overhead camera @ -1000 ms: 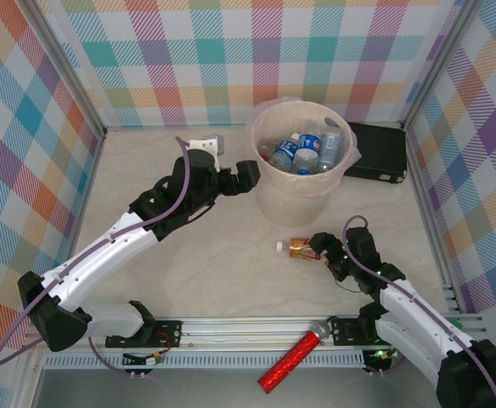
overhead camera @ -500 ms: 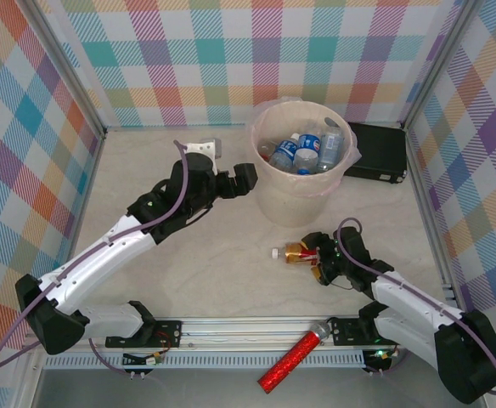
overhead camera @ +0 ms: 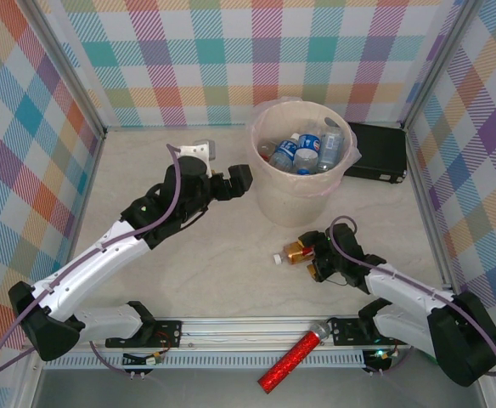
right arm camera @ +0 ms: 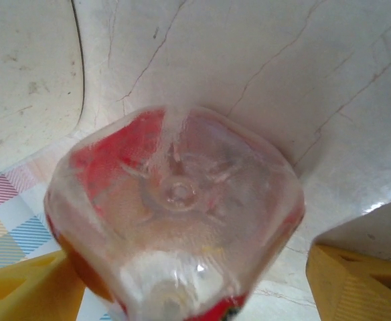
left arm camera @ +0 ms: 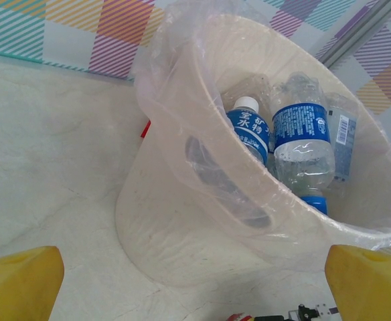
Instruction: Put the plastic bottles in the bin
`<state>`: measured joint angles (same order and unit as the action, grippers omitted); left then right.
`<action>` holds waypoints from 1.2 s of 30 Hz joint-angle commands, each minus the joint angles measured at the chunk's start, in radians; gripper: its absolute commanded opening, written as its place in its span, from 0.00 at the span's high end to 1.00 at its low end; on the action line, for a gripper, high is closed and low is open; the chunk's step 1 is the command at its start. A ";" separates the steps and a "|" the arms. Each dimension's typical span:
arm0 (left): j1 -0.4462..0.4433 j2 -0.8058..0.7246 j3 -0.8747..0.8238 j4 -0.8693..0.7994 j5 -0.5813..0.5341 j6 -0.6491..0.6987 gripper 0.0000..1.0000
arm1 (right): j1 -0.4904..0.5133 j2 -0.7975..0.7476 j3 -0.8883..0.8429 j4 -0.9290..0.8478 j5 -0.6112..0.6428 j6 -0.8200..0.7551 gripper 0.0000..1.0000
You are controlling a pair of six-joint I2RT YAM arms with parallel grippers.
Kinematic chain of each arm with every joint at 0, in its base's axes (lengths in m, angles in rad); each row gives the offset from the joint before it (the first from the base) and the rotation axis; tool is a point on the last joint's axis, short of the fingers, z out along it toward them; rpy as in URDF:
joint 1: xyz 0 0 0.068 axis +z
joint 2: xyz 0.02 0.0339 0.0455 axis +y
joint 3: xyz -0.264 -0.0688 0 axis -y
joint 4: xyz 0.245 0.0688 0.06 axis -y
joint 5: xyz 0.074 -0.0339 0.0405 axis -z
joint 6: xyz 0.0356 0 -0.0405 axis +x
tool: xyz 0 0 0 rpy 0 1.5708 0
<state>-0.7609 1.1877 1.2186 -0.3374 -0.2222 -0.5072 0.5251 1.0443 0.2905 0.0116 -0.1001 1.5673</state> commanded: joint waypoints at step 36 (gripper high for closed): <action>0.001 -0.020 0.024 -0.020 -0.036 0.027 0.00 | 0.012 -0.463 0.656 -0.634 0.372 -0.864 0.38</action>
<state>-0.7609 1.1809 1.2140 -0.3389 -0.2379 -0.4999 0.5316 0.5259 0.8692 -0.6147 0.2920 0.8928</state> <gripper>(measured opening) 0.995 0.624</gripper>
